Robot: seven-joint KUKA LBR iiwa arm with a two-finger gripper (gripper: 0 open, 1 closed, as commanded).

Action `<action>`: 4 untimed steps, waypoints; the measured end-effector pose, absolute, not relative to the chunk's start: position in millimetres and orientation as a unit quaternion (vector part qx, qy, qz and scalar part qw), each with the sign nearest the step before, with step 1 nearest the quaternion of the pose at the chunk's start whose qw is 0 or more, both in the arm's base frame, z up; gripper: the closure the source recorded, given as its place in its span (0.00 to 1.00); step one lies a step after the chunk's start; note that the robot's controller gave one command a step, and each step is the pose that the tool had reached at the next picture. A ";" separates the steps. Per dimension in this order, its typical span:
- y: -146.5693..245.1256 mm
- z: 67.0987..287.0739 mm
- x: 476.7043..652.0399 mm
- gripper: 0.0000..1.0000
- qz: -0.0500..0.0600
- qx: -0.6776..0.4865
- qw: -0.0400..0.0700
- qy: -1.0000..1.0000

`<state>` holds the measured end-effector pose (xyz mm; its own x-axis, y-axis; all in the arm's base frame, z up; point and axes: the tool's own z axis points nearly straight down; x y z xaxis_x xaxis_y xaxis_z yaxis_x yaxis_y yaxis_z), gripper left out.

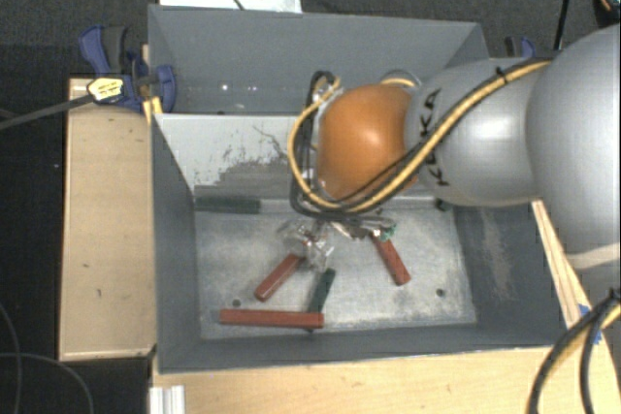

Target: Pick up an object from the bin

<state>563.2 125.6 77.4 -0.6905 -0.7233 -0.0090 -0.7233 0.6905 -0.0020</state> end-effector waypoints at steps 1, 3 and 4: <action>126.1 116.8 564.1 1.00 0.000 -0.390 0.003 0.921; 127.1 171.6 567.0 1.00 0.000 -0.383 0.004 0.924; 127.7 177.3 568.3 1.00 0.000 -0.380 0.004 0.925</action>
Offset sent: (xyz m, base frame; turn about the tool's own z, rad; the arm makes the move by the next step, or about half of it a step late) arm -0.0002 -0.0001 0.0368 0.0000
